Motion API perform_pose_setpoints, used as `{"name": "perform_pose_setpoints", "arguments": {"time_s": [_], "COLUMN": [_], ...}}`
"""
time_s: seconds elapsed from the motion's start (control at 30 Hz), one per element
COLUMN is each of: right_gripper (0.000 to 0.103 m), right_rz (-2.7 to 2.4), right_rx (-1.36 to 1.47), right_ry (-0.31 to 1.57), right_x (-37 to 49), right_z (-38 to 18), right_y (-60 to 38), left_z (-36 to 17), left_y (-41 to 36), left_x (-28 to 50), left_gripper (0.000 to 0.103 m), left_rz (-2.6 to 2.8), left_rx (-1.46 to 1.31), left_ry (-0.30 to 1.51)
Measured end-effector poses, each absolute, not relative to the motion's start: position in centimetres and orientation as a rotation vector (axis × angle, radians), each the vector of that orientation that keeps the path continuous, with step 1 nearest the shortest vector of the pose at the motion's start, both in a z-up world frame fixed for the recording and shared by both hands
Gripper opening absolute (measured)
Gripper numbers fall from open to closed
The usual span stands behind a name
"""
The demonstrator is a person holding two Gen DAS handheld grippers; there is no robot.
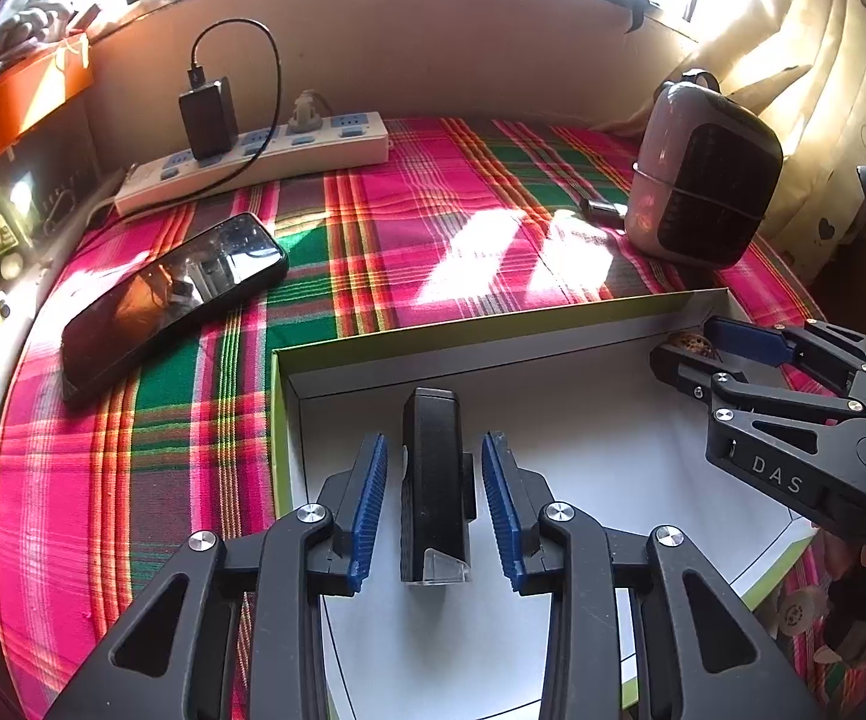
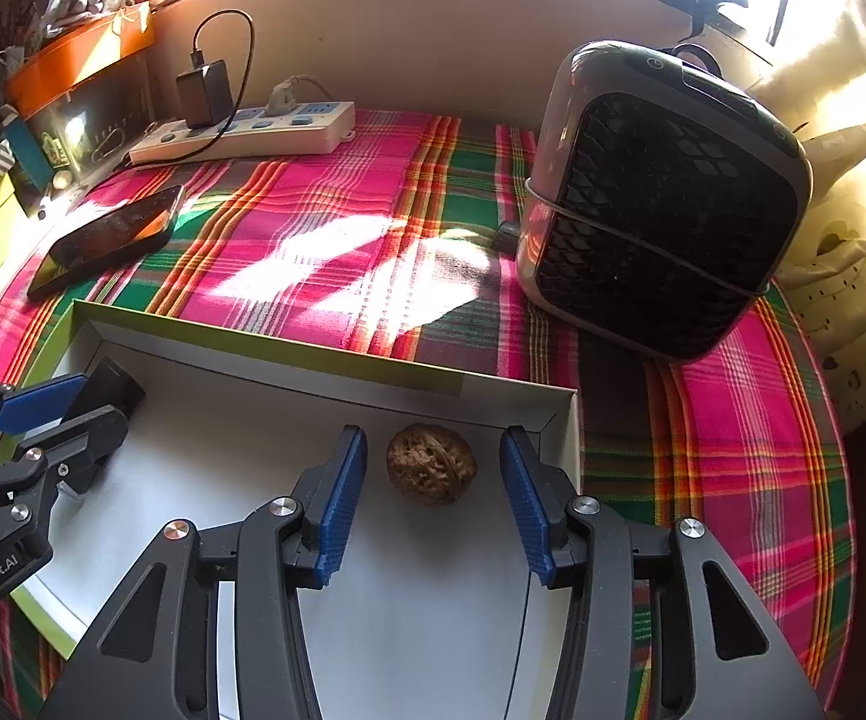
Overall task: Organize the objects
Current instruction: 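Carry the flashlight and walnut into the white box and open both tools, then withdraw both tools from the box toward the remaining objects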
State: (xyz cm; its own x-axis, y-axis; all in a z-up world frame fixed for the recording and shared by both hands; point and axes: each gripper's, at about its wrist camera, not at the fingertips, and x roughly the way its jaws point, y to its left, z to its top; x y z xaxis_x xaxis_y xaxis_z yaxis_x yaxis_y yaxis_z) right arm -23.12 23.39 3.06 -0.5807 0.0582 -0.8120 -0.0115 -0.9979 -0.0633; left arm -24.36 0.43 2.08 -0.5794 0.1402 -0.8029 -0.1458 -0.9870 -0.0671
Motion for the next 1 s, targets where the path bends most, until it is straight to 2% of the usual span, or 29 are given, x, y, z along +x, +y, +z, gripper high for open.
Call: {"name": "perform_pose_setpoints", "arguments": {"time_s": [0.67,1.0], "right_gripper": [0.048,0.048], "right_rz": [2.827,2.847], "right_rx": [-1.296,-1.231], "right_ry": [-0.009,0.018], "right_x": [-17.3,-13.3], "right_z": [5.7,6.5], "right_y": [23.1,23.2], "left_z": [5.0,5.7], "left_y": [0.3,-1.3], "left_x": [-18.9,-15.6], "left_gripper": [0.035,0.035], "left_rz": [2.722,2.742], "left_rx": [-1.241,-1.205], "left_ry": [0.066,0.016]}}
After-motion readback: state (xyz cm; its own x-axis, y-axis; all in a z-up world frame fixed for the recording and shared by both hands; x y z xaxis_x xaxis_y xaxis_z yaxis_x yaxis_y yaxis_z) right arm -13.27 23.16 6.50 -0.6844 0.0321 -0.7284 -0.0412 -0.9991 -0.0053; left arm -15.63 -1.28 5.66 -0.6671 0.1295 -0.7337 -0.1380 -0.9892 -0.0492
